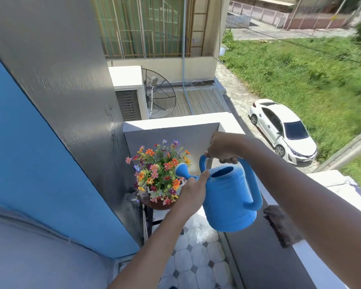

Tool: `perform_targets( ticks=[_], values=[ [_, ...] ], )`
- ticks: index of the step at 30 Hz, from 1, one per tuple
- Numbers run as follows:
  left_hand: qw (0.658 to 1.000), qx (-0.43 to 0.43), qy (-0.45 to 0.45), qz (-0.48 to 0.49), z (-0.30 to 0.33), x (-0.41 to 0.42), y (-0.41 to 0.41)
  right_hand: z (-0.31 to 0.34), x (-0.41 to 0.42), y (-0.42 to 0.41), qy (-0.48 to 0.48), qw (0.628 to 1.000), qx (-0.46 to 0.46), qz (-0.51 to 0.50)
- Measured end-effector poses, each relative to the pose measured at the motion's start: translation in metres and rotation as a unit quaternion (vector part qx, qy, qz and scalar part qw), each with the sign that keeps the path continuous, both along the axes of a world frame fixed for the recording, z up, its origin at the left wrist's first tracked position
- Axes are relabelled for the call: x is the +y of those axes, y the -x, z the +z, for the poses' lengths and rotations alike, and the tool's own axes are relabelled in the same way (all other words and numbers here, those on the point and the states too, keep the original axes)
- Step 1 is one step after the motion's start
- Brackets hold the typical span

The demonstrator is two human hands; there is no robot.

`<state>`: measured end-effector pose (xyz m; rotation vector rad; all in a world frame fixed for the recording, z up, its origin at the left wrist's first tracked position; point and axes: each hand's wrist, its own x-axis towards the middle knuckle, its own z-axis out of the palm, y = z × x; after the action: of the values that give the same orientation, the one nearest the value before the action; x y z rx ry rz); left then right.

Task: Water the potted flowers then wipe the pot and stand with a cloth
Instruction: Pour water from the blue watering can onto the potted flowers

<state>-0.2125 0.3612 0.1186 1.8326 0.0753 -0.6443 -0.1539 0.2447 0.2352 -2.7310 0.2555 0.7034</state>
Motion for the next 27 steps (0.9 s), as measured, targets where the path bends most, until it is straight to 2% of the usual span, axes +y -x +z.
perform_targets(
  ticks=[5, 13, 17, 27],
  values=[
    [0.999, -0.042, 0.004, 0.032, 0.004, 0.028, -0.007, 0.002, 0.028, -0.013, -0.02, 0.999, -0.02, 0.026],
    [0.998, -0.027, -0.007, 0.054, 0.005, 0.043, -0.012, 0.004, 0.041, -0.017, -0.005, 0.999, -0.023, 0.044],
    [0.999, -0.008, -0.01, 0.033, 0.001, 0.036, -0.011, -0.001, 0.035, -0.02, -0.001, 0.999, -0.014, 0.041],
    [0.999, -0.032, -0.021, -0.024, -0.008, 0.017, -0.016, -0.007, 0.009, -0.013, -0.022, 1.0, 0.0, -0.004]
  ],
)
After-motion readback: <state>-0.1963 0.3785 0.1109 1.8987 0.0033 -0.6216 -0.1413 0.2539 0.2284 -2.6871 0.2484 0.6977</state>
